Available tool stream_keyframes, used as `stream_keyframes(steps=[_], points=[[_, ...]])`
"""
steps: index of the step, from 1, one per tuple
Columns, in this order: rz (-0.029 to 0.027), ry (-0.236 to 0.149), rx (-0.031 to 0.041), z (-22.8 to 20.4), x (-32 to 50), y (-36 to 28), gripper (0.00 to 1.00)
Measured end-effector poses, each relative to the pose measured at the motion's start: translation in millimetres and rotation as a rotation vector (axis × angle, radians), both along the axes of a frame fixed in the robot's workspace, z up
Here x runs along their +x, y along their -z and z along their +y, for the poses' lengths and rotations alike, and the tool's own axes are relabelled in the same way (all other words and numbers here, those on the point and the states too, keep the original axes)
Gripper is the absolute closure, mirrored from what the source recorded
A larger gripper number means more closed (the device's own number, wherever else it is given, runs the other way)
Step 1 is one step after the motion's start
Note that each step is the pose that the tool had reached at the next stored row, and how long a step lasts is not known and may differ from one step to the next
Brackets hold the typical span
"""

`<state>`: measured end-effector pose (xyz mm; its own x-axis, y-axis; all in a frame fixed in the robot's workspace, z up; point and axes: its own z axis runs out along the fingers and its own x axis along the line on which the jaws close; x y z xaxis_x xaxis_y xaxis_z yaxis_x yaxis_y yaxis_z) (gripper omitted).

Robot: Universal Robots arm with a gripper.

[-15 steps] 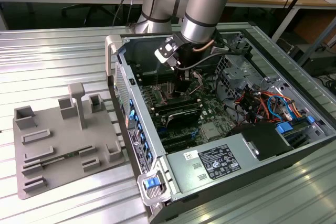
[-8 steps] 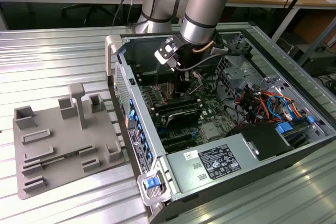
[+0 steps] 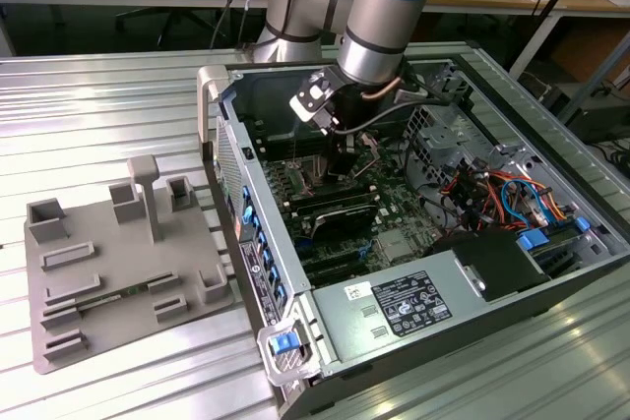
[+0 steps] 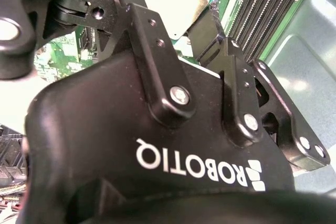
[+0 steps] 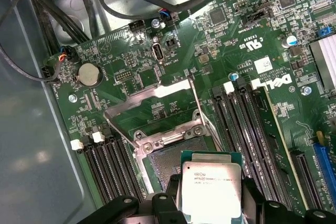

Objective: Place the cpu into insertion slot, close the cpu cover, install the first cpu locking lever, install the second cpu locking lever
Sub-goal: 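Place the cpu into insertion slot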

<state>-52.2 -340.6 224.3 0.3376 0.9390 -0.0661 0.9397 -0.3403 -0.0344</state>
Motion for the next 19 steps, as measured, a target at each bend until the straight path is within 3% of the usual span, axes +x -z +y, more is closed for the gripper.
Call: stream_keyframes(steps=[19], points=[[0.0, -0.004, 0.0, 0.0, 0.0, 5.0, 0.45]])
